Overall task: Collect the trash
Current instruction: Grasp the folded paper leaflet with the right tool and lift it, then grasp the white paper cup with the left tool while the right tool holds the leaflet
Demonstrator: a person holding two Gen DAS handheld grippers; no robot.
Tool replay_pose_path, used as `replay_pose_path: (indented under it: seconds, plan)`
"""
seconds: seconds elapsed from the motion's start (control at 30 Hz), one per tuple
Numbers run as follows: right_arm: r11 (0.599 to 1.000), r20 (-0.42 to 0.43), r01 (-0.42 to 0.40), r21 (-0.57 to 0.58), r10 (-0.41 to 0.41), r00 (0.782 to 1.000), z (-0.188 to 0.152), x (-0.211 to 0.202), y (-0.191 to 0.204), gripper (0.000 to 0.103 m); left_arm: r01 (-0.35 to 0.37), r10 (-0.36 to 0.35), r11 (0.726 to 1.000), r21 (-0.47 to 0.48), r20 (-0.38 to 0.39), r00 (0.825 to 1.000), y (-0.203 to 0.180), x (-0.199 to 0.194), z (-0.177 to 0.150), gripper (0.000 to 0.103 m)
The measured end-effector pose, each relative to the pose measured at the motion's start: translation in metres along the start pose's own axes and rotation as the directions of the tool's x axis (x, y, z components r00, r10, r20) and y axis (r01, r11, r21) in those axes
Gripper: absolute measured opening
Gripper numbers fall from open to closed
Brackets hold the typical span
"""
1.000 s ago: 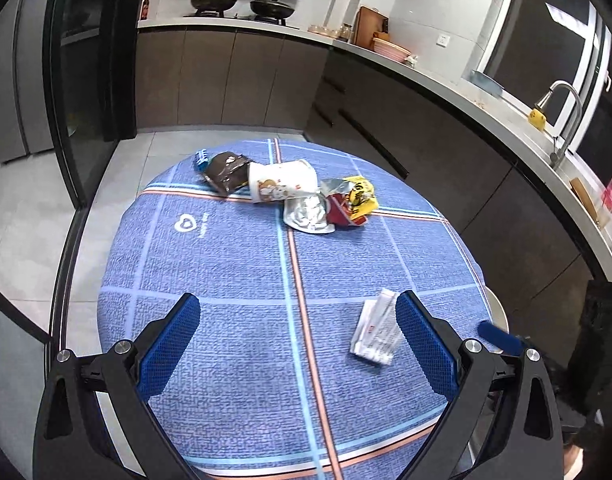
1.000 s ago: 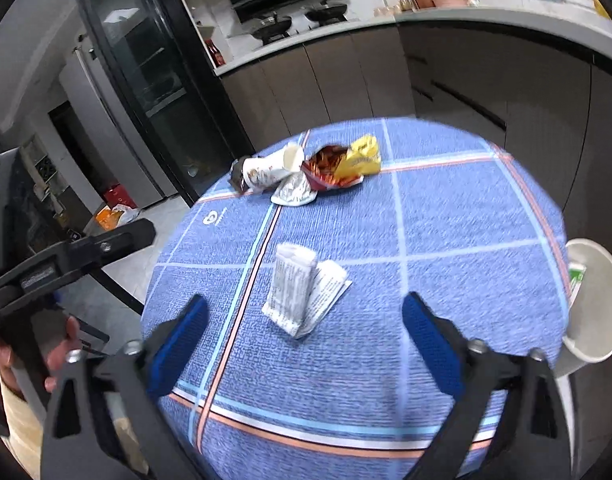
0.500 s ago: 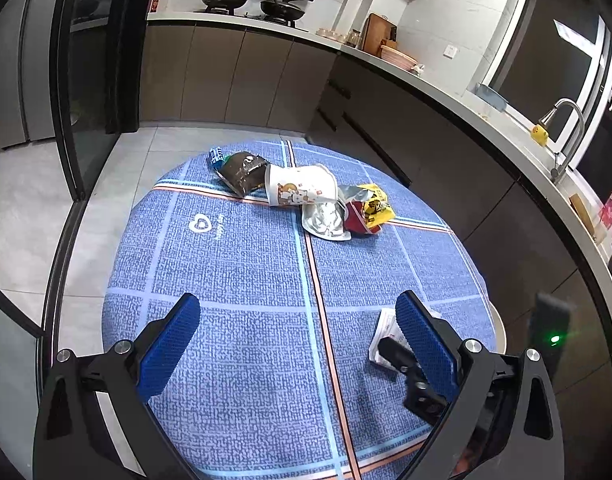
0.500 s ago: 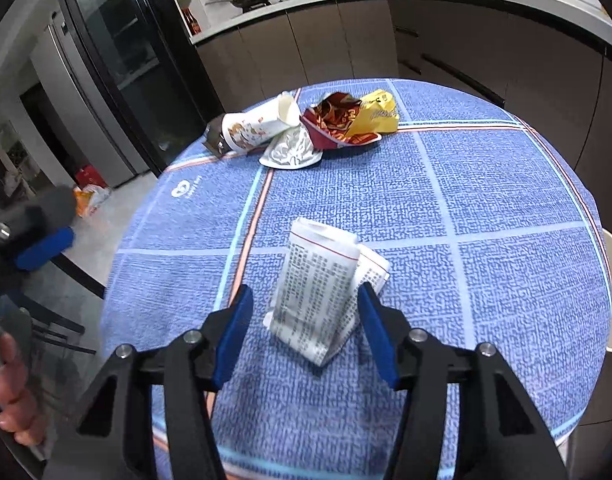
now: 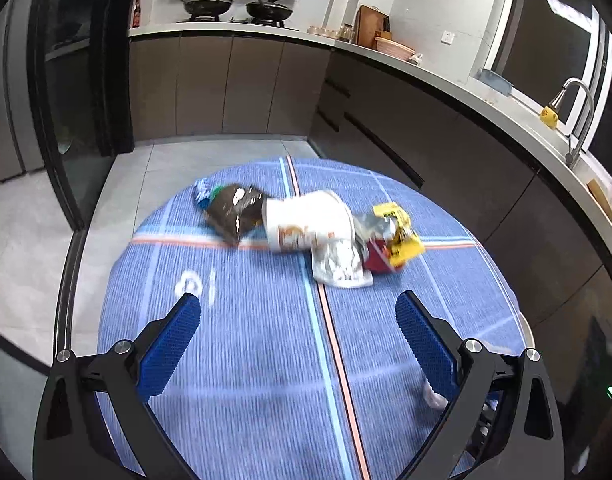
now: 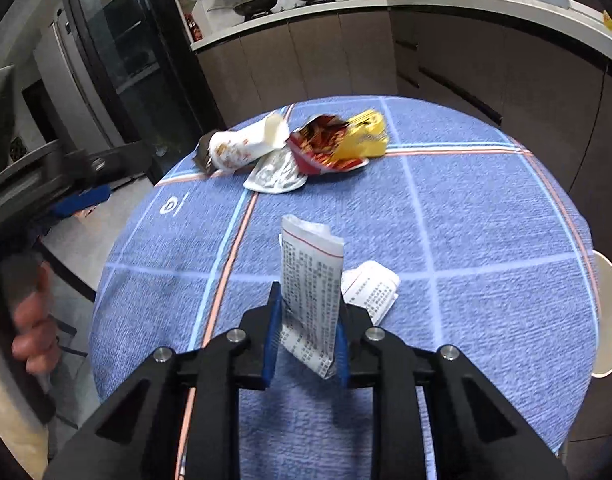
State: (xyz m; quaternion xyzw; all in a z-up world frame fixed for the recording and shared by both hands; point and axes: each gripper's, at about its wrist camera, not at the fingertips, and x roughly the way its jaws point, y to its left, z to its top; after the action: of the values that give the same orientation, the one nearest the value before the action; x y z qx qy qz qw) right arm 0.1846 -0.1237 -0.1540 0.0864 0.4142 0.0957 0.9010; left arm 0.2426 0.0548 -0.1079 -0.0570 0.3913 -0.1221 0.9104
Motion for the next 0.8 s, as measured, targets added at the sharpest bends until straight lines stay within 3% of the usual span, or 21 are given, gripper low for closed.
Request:
replay_pose_path:
  seconds: [0.17,0.33,0.6,0.8]
  plan:
    - [1.000,0.021,0.015,0.004,-0.015,1.000,0.006,-0.004,-0.010,0.024,-0.003,0.003,1.000,0.003,-0.018,1.000,0.003,0.028,0.033,0.094]
    - [1.000,0.014,0.008,0.009,-0.008,1.000,0.008,-0.001,-0.013,0.024,0.018,-0.012,0.997,0.082,-0.075,0.997,-0.013,0.060,0.061,0.094]
    - [1.000,-0.009,-0.008,0.014,0.008,1.000,0.005,0.005,-0.017,0.024,-0.099,0.117,0.984,0.151,-0.119,0.986,-0.036,0.112,0.076,0.095]
    - [1.000,-0.012,-0.014,0.020,0.014,1.000,0.007,0.009,-0.020,0.024,-0.119,0.138,0.986,0.117,-0.173,0.975,-0.025,0.138,0.075,0.095]
